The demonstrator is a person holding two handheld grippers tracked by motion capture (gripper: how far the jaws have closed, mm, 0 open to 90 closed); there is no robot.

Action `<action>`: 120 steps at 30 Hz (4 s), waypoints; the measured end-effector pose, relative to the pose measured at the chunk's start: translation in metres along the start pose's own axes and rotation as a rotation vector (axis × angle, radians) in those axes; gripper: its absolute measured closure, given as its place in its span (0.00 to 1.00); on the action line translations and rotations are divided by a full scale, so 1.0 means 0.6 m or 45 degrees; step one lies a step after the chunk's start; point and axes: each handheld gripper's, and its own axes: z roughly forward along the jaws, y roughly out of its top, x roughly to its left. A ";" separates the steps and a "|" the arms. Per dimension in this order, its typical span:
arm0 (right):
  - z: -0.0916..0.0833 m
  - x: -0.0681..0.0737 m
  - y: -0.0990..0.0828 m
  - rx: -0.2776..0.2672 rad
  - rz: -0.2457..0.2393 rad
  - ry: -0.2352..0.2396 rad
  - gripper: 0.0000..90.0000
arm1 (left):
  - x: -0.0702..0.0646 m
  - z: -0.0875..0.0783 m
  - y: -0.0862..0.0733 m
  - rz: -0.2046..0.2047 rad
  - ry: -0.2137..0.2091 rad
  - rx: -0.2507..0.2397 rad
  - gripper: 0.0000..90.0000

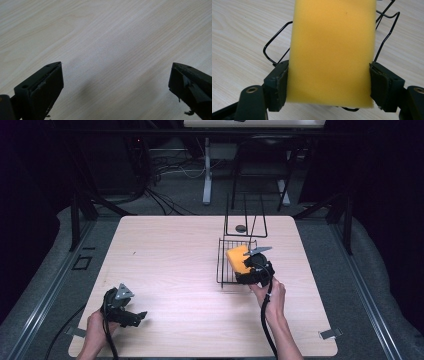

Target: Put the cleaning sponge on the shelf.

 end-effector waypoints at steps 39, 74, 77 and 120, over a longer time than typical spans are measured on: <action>0.066 0.001 -0.002 0.015 0.119 -0.028 0.28 | -0.003 0.002 0.001 0.004 -0.001 0.004 0.00; 0.058 0.002 -0.006 -0.014 0.140 -0.018 0.07 | -0.002 0.001 0.001 0.007 0.001 0.006 0.00; 0.045 0.006 -0.005 -0.035 0.106 -0.008 0.05 | -0.002 0.002 0.001 0.009 -0.001 0.009 0.00; -0.127 -0.041 -0.144 -0.036 0.037 -0.044 0.00 | -0.004 0.001 0.002 0.009 0.004 0.008 0.00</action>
